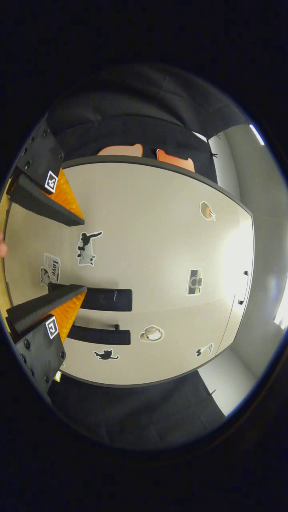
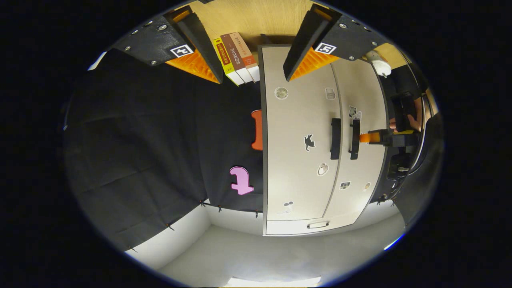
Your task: Grab one shoe with the right hand and put it into the shoe cabinet, grab the other shoe with the left hand and put it into the shoe cabinet; then close the right door with the right hand and the left door with the left hand.
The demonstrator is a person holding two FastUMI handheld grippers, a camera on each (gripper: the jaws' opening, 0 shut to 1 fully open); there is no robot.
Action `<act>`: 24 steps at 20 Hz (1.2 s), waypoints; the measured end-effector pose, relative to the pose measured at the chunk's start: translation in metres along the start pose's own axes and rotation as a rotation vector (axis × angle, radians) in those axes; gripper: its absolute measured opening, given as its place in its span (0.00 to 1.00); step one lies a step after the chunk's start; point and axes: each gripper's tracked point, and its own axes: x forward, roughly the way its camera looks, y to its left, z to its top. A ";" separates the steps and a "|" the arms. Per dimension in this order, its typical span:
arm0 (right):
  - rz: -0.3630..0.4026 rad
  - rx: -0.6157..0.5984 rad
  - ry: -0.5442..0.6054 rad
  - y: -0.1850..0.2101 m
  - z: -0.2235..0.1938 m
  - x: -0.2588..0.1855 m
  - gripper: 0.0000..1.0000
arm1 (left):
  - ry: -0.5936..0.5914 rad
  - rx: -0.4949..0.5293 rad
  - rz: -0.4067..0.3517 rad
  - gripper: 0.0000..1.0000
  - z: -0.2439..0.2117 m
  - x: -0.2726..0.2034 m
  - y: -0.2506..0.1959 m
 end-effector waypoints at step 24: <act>0.110 0.024 -0.025 0.041 0.013 -0.017 0.94 | 0.022 -0.022 0.042 0.97 -0.016 -0.203 0.003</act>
